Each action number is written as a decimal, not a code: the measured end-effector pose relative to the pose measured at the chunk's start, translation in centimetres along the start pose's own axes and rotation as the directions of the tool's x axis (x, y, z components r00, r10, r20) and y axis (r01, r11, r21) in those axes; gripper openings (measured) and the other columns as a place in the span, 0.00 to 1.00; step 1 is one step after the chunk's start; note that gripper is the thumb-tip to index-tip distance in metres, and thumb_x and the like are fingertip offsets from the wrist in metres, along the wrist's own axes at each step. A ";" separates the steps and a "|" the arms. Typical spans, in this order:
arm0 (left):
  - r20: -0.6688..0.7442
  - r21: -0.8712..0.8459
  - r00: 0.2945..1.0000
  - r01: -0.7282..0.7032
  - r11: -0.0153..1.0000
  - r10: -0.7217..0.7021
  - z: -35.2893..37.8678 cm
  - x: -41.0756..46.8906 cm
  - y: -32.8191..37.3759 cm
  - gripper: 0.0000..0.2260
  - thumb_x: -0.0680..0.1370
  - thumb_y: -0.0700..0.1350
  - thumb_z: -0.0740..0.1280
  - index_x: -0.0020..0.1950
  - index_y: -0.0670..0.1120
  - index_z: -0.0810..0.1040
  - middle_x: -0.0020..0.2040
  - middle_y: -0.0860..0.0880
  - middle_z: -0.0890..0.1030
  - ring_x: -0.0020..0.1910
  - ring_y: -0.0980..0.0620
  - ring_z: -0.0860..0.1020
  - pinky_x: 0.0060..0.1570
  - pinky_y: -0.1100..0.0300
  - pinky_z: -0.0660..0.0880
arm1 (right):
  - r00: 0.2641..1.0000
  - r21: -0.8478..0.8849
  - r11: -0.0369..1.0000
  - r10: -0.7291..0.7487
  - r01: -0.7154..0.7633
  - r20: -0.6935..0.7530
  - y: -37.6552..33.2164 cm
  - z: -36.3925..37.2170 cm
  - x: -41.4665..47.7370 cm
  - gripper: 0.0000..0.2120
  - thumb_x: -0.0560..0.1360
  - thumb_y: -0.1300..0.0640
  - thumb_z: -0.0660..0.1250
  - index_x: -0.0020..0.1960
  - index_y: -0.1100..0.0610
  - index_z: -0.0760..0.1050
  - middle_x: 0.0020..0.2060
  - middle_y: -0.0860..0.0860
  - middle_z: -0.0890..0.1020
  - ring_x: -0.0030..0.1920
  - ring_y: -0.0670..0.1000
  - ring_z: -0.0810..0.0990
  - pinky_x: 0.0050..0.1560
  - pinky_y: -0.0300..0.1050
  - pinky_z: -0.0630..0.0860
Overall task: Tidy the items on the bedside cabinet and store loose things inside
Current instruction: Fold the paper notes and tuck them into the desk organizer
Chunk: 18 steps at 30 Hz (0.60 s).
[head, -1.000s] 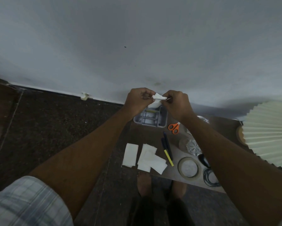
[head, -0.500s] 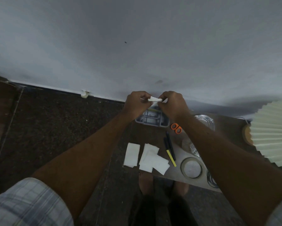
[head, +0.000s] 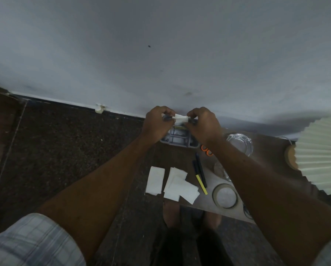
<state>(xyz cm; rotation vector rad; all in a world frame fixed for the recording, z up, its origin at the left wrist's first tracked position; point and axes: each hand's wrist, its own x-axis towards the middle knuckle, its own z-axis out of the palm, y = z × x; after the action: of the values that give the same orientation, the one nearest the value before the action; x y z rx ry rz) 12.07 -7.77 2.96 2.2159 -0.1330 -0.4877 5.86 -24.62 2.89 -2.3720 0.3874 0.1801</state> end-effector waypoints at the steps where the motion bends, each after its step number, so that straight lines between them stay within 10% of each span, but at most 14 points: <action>1: -0.008 -0.013 1.000 0.005 1.000 -0.005 -0.1 -0.2 0.0 0.09 0.73 0.39 0.75 0.53 0.42 0.85 0.53 0.45 0.84 0.50 0.48 0.83 0.50 0.52 0.82 | 1.000 0.006 1.000 -0.006 0.006 -0.013 -0.1 -0.1 -0.3 0.12 0.73 0.57 0.74 0.55 0.57 0.81 0.52 0.55 0.80 0.49 0.55 0.79 0.48 0.48 0.77; 15: -0.129 -0.180 0.983 0.109 0.978 -0.133 -1.4 -5.0 -1.9 0.07 0.72 0.35 0.74 0.48 0.45 0.84 0.42 0.52 0.84 0.43 0.55 0.83 0.51 0.59 0.81 | 0.995 0.114 0.992 -0.042 0.052 -0.090 -1.4 0.7 -5.8 0.07 0.73 0.57 0.73 0.49 0.51 0.79 0.43 0.44 0.78 0.41 0.43 0.74 0.39 0.23 0.65; 18: -0.110 -0.185 0.980 0.144 0.972 -0.166 -1.7 -7.1 -3.8 0.07 0.73 0.35 0.73 0.47 0.45 0.84 0.40 0.55 0.84 0.41 0.59 0.82 0.50 0.62 0.80 | 0.998 0.125 0.991 -0.036 0.041 -0.044 -1.6 1.8 -7.6 0.05 0.74 0.56 0.71 0.49 0.49 0.77 0.43 0.42 0.77 0.41 0.43 0.76 0.39 0.33 0.71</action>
<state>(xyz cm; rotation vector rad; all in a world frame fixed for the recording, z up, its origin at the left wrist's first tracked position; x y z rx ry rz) 5.96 -2.29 3.13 2.0847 0.1468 -0.4270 -0.80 -20.55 4.37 -2.2598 0.3615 0.0859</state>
